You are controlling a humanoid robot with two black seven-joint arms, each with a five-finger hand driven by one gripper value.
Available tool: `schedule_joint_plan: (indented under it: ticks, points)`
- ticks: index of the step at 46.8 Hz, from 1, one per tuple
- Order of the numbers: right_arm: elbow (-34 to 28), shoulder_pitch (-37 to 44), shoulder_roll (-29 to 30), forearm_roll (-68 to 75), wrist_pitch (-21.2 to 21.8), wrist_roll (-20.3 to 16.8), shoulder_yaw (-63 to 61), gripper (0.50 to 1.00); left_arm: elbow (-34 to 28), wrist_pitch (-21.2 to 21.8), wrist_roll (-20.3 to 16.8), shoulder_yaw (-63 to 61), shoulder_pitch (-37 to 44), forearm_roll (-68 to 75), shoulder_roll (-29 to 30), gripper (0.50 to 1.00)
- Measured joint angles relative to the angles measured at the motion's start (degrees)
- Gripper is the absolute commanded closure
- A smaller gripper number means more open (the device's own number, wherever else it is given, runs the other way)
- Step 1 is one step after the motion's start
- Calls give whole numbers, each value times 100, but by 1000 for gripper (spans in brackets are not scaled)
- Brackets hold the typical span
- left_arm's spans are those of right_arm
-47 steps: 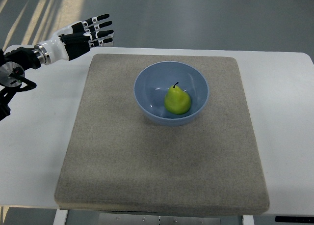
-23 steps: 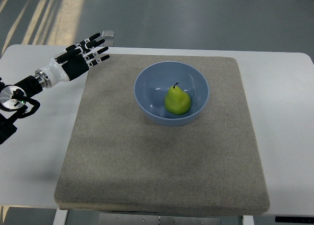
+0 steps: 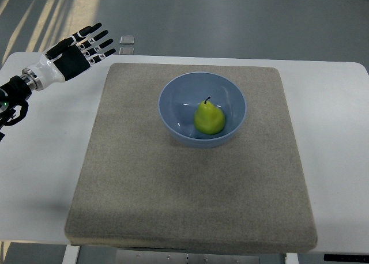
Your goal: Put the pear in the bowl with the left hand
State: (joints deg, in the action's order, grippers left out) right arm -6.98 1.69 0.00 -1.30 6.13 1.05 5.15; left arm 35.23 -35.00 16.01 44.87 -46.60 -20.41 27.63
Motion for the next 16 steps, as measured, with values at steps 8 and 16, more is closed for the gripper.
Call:
schedule_joint_plan:
  ticks: [8, 16]
  points:
    - [-30, -35, 0, 0, 3, -1, -2, 576, 1, 0, 0, 4, 46, -4, 40, 506]
    - [-51, -38, 0, 5, 11, -4, -5, 576, 2, 1, 0, -7, 78, 52, 132, 506]
